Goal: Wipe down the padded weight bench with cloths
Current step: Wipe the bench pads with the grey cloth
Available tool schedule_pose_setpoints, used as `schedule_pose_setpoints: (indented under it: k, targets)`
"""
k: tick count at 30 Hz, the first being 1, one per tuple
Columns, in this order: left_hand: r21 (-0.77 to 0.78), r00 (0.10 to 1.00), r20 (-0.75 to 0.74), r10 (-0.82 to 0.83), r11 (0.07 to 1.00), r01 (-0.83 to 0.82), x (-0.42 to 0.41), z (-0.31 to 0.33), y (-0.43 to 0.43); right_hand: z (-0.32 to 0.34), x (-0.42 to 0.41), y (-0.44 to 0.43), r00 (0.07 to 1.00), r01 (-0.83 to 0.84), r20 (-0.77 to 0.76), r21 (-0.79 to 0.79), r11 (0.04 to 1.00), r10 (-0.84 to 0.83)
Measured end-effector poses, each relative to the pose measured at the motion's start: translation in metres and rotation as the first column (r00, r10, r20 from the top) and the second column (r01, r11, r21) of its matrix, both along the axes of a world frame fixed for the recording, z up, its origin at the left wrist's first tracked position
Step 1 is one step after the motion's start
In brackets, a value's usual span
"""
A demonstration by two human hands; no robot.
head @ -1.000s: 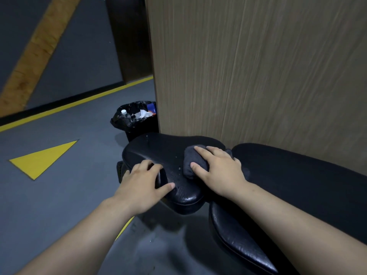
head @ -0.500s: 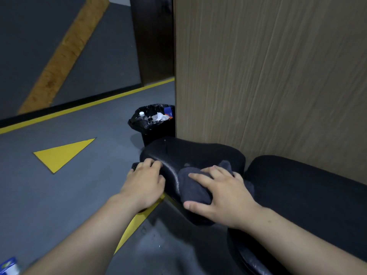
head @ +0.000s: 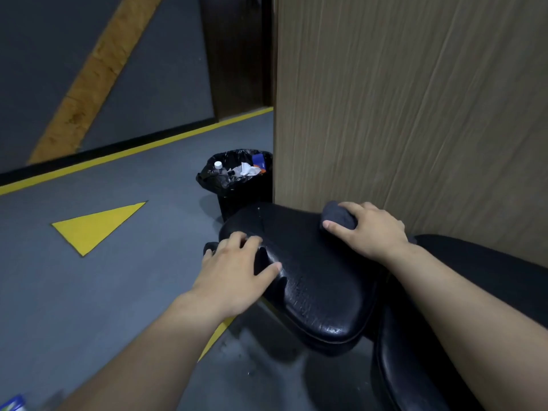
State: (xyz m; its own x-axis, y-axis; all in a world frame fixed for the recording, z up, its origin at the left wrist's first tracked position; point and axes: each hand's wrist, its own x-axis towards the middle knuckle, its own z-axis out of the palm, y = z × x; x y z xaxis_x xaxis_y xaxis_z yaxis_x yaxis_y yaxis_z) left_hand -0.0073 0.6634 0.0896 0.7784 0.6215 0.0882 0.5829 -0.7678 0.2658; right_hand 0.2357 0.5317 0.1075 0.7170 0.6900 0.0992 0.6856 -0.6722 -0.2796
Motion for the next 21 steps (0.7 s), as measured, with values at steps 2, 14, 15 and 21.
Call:
schedule_pose_setpoints:
  k: [2,14,15,21]
  targets:
    - [-0.002,0.999,-0.046,-0.01,1.0,0.01,0.004,-0.002,0.002,0.001,-0.014,-0.004,0.999,-0.044,0.019,-0.002,0.999,0.045]
    - [-0.137,0.983,-0.183,-0.012,0.991,-0.013,-0.02,-0.005,0.026,-0.005,-0.12,-0.006,0.906,-0.383,0.156,-0.091,0.919,0.393]
    - [-0.15,0.981,-0.195,-0.006,0.988,-0.024,-0.023,-0.007,0.028,-0.006,-0.12,0.002,0.905,-0.385,0.158,-0.094,0.918,0.395]
    - [-0.104,0.986,-0.162,0.027,0.994,-0.044,-0.027,-0.008,0.032,-0.005,-0.105,0.073,0.928,-0.339,0.137,-0.078,0.938,0.347]
